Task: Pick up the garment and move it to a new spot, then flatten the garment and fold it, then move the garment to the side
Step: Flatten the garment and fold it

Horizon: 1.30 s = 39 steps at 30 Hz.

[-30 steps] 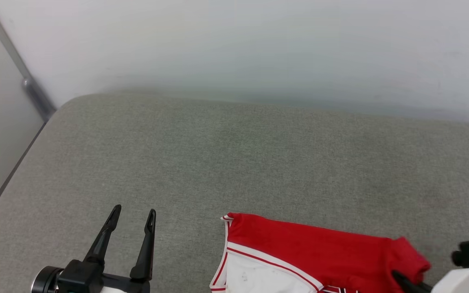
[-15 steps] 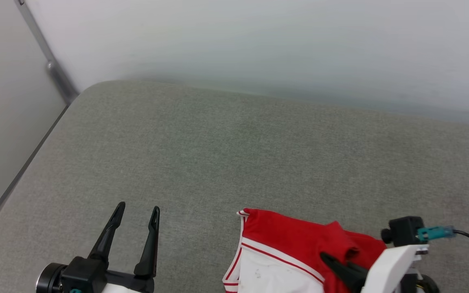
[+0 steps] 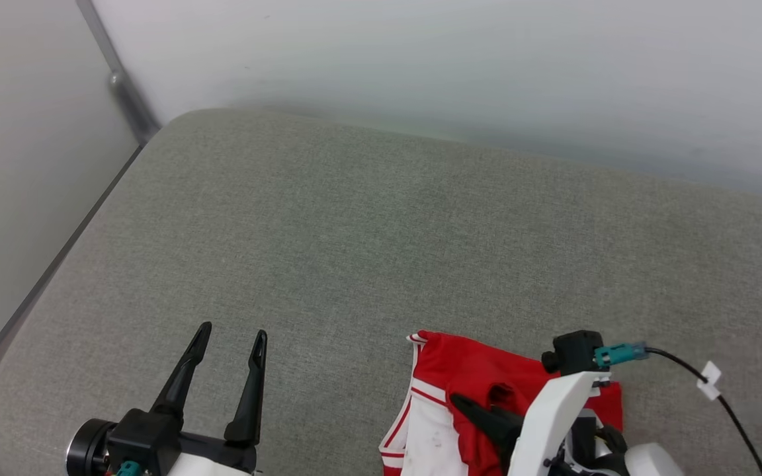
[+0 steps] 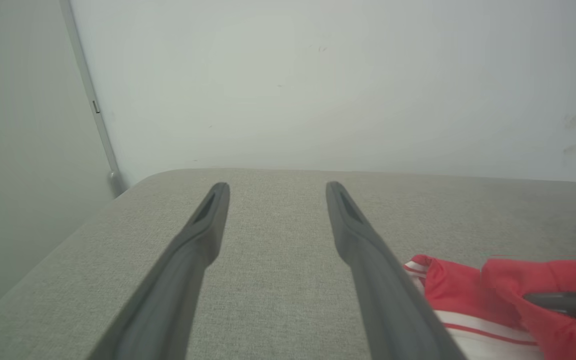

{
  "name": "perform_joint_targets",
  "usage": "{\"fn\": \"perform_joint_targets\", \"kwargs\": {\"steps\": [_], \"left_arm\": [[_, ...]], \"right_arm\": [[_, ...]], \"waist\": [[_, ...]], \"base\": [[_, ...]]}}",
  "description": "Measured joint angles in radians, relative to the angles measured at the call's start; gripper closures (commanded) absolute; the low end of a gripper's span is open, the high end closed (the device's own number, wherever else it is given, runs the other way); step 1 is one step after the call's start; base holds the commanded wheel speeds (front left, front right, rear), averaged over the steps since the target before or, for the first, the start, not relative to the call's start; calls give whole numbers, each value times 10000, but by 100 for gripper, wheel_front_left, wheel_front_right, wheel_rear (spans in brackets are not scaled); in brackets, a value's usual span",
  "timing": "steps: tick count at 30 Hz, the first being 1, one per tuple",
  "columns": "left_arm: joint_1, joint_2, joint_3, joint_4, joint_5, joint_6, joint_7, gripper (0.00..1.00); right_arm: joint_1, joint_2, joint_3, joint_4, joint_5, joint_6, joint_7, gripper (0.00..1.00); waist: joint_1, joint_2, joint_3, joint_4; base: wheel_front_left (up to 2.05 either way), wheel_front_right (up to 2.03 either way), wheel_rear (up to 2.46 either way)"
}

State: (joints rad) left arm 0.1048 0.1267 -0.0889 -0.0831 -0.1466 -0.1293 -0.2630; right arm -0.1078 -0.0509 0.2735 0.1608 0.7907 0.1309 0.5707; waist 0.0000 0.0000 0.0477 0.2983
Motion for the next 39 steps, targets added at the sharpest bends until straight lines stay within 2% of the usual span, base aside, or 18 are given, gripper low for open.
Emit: {"fn": "perform_joint_targets", "kwargs": {"steps": [1,2,3,12,16,21,27,31,32,33,37,39], "left_arm": [[-10,-2,-6,10,0,0,0,0],[-16,-2,-2,17,0,0,0,0],[-16,-2,0,27,0,0,0,0],[-12,-8,102,90,0,0,0,0],[-12,-4,104,90,0,0,0,0],[-11,-17,176,13,6,0,0,0],[-66,-44,249,-56,0,0,0,0],[-131,-77,295,-86,0,0,0,0],[-197,-88,307,-92,0,0,0,0],[-197,-88,307,-92,0,0,0,0],[-288,-132,307,-127,6,0,0,0],[-304,-140,301,-136,13,0,0,0]], "right_arm": [[-69,-2,113,184,98,0,-48,99],[-134,-4,245,328,138,-2,-119,33],[-180,-6,355,422,121,0,-230,0],[-661,2,1386,343,685,0,-587,0],[-1005,2,1352,44,136,0,-502,0],[-1579,-88,702,-543,-1592,0,-362,0],[-2073,-1511,146,-1175,-3490,0,-1177,0],[-2162,-2349,-109,-1317,-4209,0,-2215,0],[-2150,-2736,-224,-1363,-4562,0,-2761,0],[-2150,-2736,-224,-1363,-4562,0,-2761,0],[-1894,-3225,-757,-1411,-5250,0,-3896,0],[-1554,-3189,-1198,-1463,-5311,0,-4357,0]], "waist": [[0,0,13,22],[0,0,27,40],[0,0,36,52],[0,0,-10,-138],[0,0,-84,-372],[0,0,-133,-768],[0,0,-98,-1307],[0,0,-44,-1672],[0,0,-16,-1840],[0,0,-16,-1840],[0,0,41,-2133],[0,0,66,-2237]], "base": [[0,0,0],[0,0,0],[0,0,0],[0,0,0],[0,0,0],[0,0,0],[0,0,0],[0,0,0],[0,0,0],[0,0,0],[0,0,0],[0,0,0]]}}
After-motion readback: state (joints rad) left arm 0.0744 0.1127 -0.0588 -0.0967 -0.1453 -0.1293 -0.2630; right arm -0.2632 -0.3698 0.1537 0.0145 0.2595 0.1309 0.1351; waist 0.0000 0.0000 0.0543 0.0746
